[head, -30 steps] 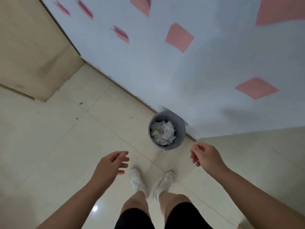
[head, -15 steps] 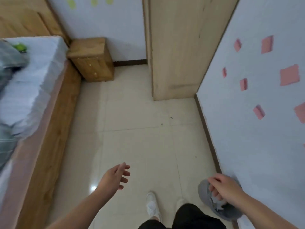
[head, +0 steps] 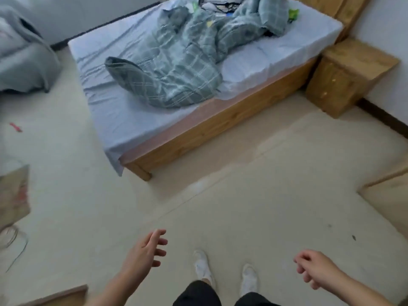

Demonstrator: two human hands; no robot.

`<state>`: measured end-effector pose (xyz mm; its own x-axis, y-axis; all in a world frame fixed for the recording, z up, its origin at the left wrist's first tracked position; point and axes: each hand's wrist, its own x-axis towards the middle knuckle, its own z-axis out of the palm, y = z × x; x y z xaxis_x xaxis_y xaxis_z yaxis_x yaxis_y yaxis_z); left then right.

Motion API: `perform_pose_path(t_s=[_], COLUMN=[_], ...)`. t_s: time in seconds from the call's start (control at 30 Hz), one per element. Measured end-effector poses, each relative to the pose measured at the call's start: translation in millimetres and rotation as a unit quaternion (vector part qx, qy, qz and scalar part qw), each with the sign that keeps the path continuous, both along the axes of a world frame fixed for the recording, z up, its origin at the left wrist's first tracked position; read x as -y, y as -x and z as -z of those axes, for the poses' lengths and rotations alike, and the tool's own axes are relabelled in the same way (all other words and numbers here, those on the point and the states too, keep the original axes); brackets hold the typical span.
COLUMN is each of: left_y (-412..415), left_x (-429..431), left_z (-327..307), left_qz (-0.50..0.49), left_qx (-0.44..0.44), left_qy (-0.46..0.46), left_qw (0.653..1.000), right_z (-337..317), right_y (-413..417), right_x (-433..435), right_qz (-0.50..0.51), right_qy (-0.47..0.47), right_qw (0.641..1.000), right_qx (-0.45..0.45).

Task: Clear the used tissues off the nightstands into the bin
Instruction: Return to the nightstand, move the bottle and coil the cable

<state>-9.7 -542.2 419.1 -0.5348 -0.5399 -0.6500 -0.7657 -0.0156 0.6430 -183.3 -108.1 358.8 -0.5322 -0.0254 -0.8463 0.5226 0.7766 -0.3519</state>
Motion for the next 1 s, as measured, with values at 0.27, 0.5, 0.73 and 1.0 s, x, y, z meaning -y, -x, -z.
perform_pose_path(t_s=[0.27, 0.5, 0.73, 1.0], left_y=[-160.3, -264.0, -289.3, -231.0], left_x=[24.3, 80.1, 205.6, 385.3], left_z=[26.7, 81.3, 89.3, 49.1], left_qz=[-0.312, -0.475, -0.452, -0.397], left_qx=[0.002, 0.028, 0.035, -0.010], left_qy=[-0.028, -0.078, -0.090, -0.043], left_qw=[0.950, 0.876, 0.887, 0.917], right_z=[-21.0, -55.6, -60.9, -5.4], right_y=[37.3, 14.1, -10.9, 7.1], right_x=[200.3, 434.4, 561.2, 619.9], right_qz=[-0.261, -0.386, -0.423, -0.450], right_qy=[0.025, 0.083, 0.061, -0.058], right_qw=[0.965, 0.917, 0.902, 0.891], right_qx=[0.001, -0.050, -0.068, -0.011])
